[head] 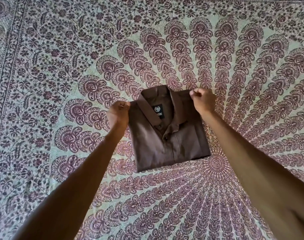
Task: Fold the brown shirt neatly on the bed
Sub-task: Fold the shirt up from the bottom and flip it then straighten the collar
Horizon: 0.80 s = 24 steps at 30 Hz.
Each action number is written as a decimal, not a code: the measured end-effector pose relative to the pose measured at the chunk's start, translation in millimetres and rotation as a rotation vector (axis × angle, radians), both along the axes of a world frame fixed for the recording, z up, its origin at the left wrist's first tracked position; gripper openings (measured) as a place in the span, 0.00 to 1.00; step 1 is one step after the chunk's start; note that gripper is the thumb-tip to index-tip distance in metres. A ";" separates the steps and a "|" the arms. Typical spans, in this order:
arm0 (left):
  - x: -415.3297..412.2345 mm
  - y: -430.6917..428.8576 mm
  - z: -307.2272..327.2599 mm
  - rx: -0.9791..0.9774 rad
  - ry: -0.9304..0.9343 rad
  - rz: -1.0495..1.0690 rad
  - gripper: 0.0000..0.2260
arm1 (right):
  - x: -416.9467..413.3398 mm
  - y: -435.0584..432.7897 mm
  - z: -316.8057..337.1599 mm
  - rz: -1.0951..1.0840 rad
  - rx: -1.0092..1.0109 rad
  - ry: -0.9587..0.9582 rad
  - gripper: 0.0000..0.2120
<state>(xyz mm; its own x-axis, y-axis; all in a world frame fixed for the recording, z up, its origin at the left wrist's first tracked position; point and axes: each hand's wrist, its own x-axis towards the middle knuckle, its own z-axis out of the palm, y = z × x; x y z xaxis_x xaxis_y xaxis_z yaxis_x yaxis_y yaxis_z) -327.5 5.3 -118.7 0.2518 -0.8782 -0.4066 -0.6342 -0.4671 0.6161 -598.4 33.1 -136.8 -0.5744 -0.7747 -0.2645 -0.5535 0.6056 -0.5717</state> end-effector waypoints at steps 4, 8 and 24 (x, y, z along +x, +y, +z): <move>1.9 -8.0 -8.3 0.047 -0.005 0.041 0.11 | -0.1 -6.5 -6.1 -0.030 0.005 -0.005 0.09; -1.8 -6.0 -10.6 -0.086 -0.007 0.065 0.07 | 5.8 -6.8 -14.1 -0.038 -0.045 0.077 0.08; -36.0 93.0 -23.9 -0.367 -0.256 -0.505 0.24 | 24.8 53.7 -17.5 0.489 -0.170 0.438 0.21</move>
